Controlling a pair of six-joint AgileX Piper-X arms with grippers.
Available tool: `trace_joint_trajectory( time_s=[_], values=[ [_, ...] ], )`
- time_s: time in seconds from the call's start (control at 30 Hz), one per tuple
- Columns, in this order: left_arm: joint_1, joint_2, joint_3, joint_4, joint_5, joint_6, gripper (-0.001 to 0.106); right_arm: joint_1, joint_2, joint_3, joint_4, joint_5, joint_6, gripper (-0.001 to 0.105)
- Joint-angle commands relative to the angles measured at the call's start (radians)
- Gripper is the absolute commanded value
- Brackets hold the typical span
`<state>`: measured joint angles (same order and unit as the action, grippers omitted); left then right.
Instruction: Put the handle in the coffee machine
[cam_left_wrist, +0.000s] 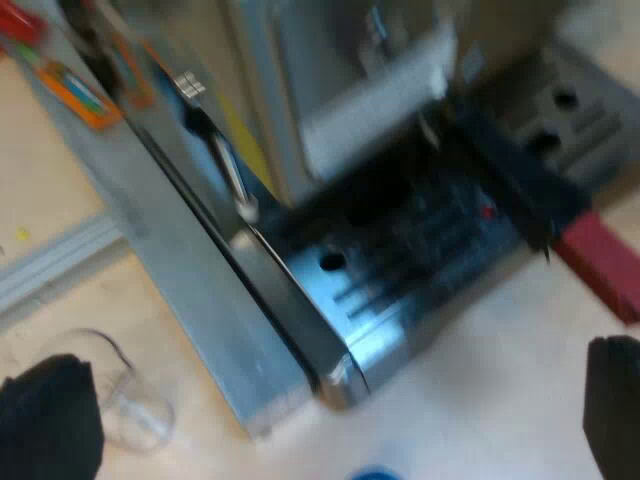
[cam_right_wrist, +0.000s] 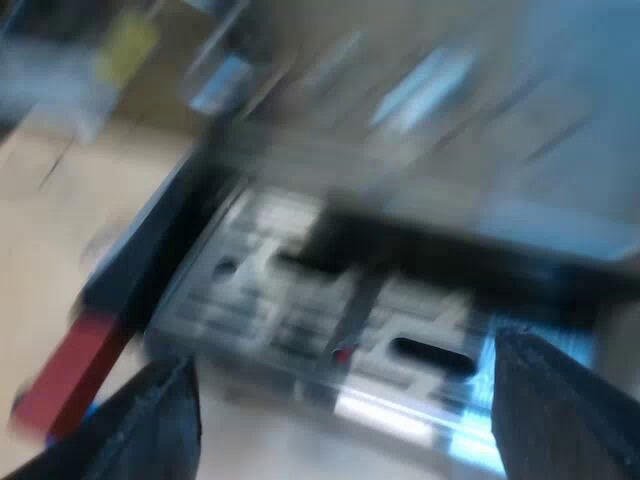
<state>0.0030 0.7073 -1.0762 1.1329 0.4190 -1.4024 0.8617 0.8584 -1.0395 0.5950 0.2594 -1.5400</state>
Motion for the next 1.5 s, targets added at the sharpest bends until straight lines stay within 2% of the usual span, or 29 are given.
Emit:
trace_joint_trajectory(
  time_s=[0.03,0.1,0.17,0.2,0.23,0.33,0.43,0.5,0.63,0.67,0.7,0.87,1.0,1.17,1.4,1.5],
  values=[
    [0.0,-0.005,-0.048,-0.043,-0.001,-0.067,0.105,-0.103,-0.004,-0.058,0.041,-0.06,-0.012,0.063],
    [0.0,-0.005,-0.081,-0.079,0.0,-0.108,0.105,-0.206,-0.004,-0.088,0.074,-0.091,-0.022,0.063],
    [0.0,-0.005,-0.104,-0.105,0.0,-0.135,0.105,-0.245,-0.008,-0.095,0.091,-0.11,-0.033,0.063],
    [0.0,-0.005,-0.119,-0.117,-0.003,-0.139,0.105,-0.275,-0.01,-0.098,0.097,-0.126,-0.037,0.063],
    [0.0,-0.005,-0.123,-0.122,-0.01,-0.142,0.105,-0.375,-0.022,-0.098,0.124,-0.198,-0.038,0.063],
    [0.0,-0.005,-0.157,-0.13,-0.038,-0.142,0.105,-0.512,-0.032,-0.098,0.179,-0.259,-0.06,0.063],
    [0.0,-0.005,-0.172,-0.13,-0.059,-0.142,0.105,-0.652,-0.04,-0.098,0.248,-0.265,-0.105,0.063],
    [0.0,-0.005,-0.175,-0.126,-0.106,-0.142,0.105,-0.739,-0.049,-0.098,0.284,-0.287,-0.143,0.063],
    [0.008,-0.015,-0.175,-0.117,-0.124,-0.142,0.105,-0.801,-0.064,-0.098,0.31,-0.317,-0.178,0.063],
    [0.018,-0.023,-0.175,-0.112,-0.124,-0.142,0.105,-0.834,-0.073,-0.098,0.329,-0.332,-0.201,0.063],
    [0.04,-0.04,-0.175,-0.106,-0.124,-0.142,0.105,-0.885,-0.108,-0.098,0.366,-0.333,-0.252,0.063],
    [0.131,-0.109,-0.175,-0.09,-0.113,-0.142,0.105,-0.905,-0.191,-0.098,0.414,-0.332,-0.284,0.063],
    [0.173,-0.176,-0.175,-0.037,-0.041,-0.142,0.105,-0.905,-0.28,-0.098,0.444,-0.348,-0.285,0.063],
    [0.172,-0.247,-0.175,0.025,0.013,-0.154,0.105,-0.905,-0.394,-0.098,0.468,-0.373,-0.282,0.063],
    [0.153,-0.32,-0.156,0.054,0.012,-0.242,0.105,-0.905,-0.514,-0.095,0.533,-0.376,-0.282,0.063],
    [0.119,-0.335,-0.156,0.083,0.011,-0.235,0.105,-0.905,-0.636,-0.055,0.548,-0.385,-0.261,0.063]
  ],
)
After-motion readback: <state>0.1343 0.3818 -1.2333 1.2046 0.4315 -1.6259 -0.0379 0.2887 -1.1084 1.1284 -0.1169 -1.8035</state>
